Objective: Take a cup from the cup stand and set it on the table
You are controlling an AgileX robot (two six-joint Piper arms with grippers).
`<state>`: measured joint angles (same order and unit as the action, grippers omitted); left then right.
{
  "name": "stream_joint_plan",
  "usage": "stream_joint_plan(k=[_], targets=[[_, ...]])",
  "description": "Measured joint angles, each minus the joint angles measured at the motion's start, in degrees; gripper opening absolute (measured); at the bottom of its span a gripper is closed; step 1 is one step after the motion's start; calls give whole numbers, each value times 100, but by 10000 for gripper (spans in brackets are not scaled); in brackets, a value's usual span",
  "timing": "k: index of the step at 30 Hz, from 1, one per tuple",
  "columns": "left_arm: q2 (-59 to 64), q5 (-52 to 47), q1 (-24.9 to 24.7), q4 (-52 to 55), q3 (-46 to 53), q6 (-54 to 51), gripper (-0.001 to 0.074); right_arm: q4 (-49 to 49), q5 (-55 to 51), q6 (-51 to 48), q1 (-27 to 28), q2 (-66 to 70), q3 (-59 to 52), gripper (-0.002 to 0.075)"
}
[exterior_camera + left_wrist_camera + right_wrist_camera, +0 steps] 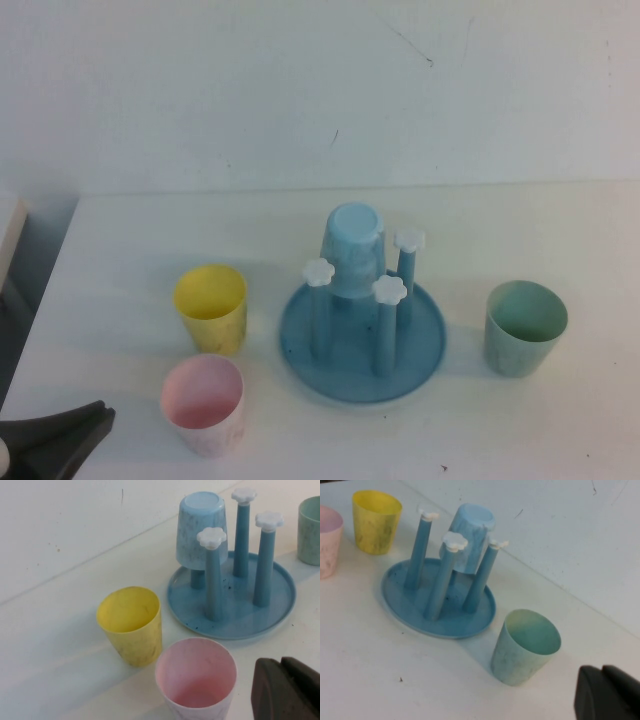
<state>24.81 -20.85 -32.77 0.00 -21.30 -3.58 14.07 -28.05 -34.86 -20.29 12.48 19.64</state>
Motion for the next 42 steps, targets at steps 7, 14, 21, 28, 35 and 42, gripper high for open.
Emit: stream_joint_plan(k=[7, 14, 21, 28, 35, 42], targets=[[0, 0, 0, 0, 10, 0, -1, 0, 0, -9, 0, 0, 0, -1], [-332, 169, 189, 0, 458, -98, -2, 0, 0, -9, 0, 0, 0, -1], [-1455, 757, 1333, -295, 1281, -70, -2, 3, -13, -9, 0, 0, 0, -1], [-2518, 869, 2237, -355, 1984, 287, -2, 3, -37, -9, 0, 0, 0, -2], [-2542, 904, 2857, -355, 2286, 722, -2, 13, -81, -9, 0, 0, 0, -2], [-2552, 575, 2976, -355, 2286, 822, -2, 13, -84, -9, 0, 0, 0, -2]])
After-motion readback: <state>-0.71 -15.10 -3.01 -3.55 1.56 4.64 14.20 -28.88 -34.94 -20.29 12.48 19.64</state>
